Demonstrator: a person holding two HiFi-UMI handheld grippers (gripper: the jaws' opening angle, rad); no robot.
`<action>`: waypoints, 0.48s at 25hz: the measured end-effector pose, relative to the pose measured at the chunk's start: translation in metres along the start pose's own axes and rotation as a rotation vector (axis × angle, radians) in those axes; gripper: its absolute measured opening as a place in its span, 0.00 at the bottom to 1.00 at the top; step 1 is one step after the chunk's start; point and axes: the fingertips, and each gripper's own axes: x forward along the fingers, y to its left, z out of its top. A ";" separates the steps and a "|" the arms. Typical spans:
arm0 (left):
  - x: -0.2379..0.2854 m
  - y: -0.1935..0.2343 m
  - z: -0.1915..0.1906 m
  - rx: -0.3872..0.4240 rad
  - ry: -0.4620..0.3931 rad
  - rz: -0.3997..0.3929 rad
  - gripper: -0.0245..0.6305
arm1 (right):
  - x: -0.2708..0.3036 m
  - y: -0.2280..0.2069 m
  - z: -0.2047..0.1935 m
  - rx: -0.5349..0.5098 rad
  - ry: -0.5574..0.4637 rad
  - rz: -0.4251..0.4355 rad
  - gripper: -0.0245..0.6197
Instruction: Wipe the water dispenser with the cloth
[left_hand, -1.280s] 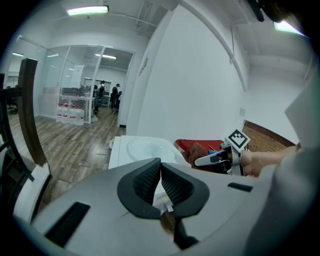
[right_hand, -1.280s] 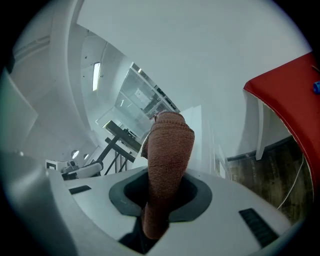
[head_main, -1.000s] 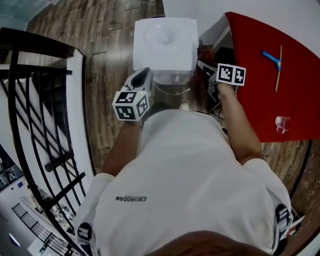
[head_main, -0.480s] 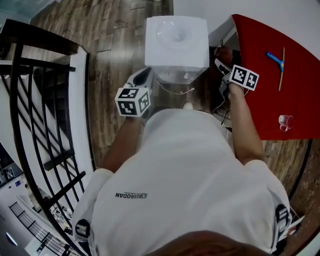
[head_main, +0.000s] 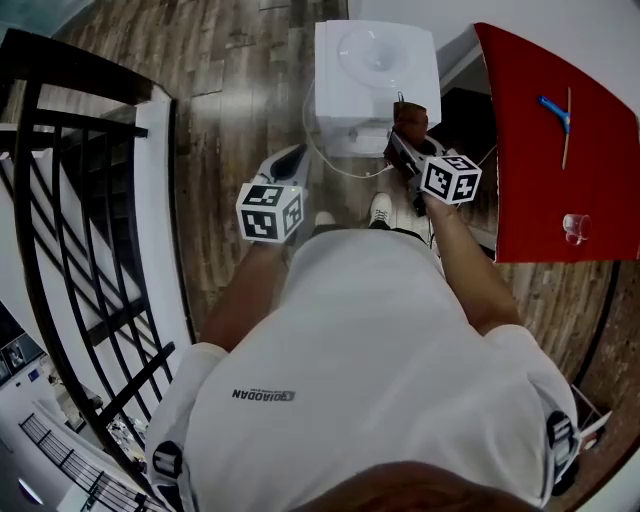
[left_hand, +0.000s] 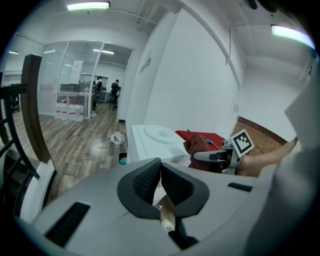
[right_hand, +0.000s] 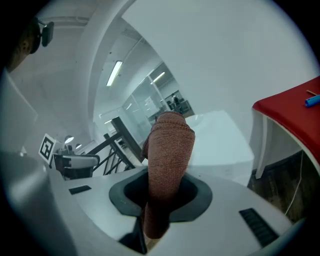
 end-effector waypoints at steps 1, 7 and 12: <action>-0.003 0.001 -0.005 0.001 0.002 -0.006 0.04 | 0.009 0.013 -0.016 -0.017 0.039 0.020 0.15; -0.026 0.015 -0.033 -0.018 0.011 -0.034 0.04 | 0.065 0.075 -0.085 -0.151 0.233 0.098 0.15; -0.037 0.012 -0.056 0.002 0.049 -0.081 0.04 | 0.117 0.104 -0.093 -0.211 0.257 0.126 0.15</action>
